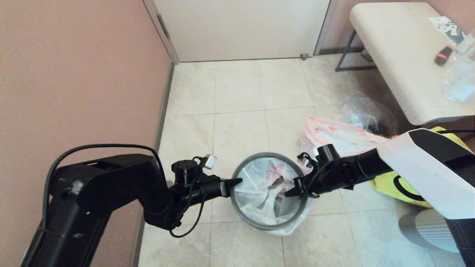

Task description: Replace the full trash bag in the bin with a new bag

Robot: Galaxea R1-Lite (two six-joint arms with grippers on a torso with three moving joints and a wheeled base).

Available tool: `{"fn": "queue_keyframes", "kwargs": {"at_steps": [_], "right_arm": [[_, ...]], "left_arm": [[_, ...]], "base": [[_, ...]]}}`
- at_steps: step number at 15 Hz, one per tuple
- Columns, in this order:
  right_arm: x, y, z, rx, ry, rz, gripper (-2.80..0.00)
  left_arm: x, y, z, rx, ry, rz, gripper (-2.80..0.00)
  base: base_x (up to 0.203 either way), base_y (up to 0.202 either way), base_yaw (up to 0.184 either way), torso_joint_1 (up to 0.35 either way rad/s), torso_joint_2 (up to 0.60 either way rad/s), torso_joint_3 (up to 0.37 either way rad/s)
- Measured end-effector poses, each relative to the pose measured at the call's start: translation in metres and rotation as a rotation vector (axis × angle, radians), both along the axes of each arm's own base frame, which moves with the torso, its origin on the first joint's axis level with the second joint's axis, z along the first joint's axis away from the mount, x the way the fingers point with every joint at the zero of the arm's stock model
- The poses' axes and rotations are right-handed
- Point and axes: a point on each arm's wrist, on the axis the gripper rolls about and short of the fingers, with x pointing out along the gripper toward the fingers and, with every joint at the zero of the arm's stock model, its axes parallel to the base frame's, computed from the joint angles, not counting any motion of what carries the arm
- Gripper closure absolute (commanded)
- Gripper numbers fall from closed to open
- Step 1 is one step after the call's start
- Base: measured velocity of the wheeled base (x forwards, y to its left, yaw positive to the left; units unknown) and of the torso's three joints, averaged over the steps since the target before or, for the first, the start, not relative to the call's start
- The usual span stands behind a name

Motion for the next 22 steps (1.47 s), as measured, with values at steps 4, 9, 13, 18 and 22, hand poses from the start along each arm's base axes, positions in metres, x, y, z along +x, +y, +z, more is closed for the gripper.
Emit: {"fn": "queue_keyframes", "kwargs": {"at_steps": [4, 9, 13, 18, 22], "right_arm": [[0.002, -0.001, -0.002, -0.003, 0.004, -0.005, 0.0], [-0.03, -0.001, 0.056, -0.015, -0.058, -0.007, 0.0], [-0.091, 0.0, 0.144, -0.125, -0.188, -0.139, 0.0], [-0.189, -0.033, 0.191, -0.472, -0.356, -0.539, 0.0], [-0.264, -0.081, 0.193, -0.564, -0.394, -0.694, 0.0]], "left_arm": [[0.006, 0.002, -0.002, 0.004, 0.002, 0.024, 0.0], [-0.008, 0.009, 0.056, -0.019, -0.079, 0.059, 0.0], [-0.07, 0.027, 0.129, -0.023, -0.156, 0.12, 0.0], [-0.196, 0.07, 0.128, 0.115, -0.097, 0.311, 0.0], [-0.262, 0.097, 0.137, 0.185, -0.194, 0.56, 0.0]], "base": [[0.0, 0.0, 0.0, 0.0, 0.0, 0.0], [0.0, 0.0, 0.0, 0.0, 0.0, 0.0], [0.0, 0.0, 0.0, 0.0, 0.0, 0.0], [0.0, 0.0, 0.0, 0.0, 0.0, 0.0], [0.0, 0.0, 0.0, 0.0, 0.0, 0.0]]}}
